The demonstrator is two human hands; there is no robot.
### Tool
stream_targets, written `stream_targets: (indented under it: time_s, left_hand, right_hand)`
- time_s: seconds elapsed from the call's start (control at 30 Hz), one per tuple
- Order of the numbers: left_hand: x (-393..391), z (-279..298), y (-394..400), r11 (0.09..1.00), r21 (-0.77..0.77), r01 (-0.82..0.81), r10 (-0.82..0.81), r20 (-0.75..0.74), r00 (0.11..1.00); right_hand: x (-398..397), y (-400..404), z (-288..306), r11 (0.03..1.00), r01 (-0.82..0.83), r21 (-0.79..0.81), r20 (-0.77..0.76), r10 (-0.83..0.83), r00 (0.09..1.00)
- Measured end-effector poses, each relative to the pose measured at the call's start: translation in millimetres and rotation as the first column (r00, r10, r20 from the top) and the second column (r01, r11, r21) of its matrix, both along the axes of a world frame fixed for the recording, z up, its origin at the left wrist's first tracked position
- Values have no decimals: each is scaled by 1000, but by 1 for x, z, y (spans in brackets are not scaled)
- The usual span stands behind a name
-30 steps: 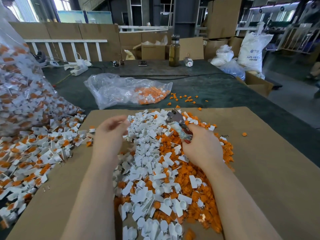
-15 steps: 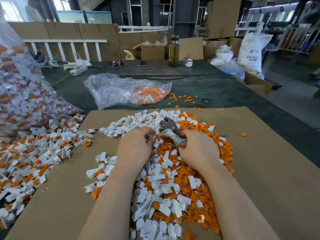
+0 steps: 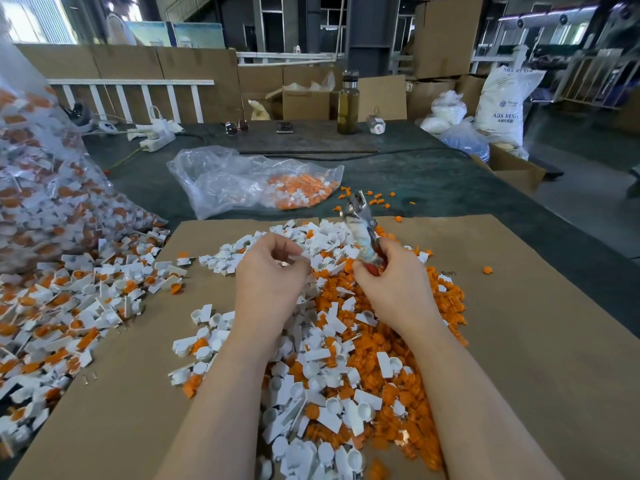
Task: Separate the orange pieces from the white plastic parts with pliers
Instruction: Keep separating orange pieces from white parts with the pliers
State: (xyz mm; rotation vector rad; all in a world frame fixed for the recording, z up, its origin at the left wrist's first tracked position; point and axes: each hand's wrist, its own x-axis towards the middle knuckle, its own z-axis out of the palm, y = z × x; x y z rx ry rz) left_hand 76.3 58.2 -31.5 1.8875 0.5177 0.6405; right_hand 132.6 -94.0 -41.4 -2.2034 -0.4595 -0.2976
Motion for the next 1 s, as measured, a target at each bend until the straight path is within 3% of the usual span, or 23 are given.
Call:
stream_targets:
  time_s: [0.17,0.3,0.8,1.0]
  left_hand:
    - [-1,5,-7,953,-289,95,-76,78,994]
    - [-2,6,-12,922,-358,146,-125,83,989]
    - [-5,11,-26,809,-527,260,-191,182,965]
    - [-5,10,-27,865,-457,206,-142,172,975]
  right_hand:
    - [-3,3,2,981,-75,178,-36,82,996]
    - [-4,2,2,958,-110,266,-30,122,992]
    - [-11,11,1,988,13,157,161,-39,986]
    - [-14,12,1,985,8,174,179,-39,983]
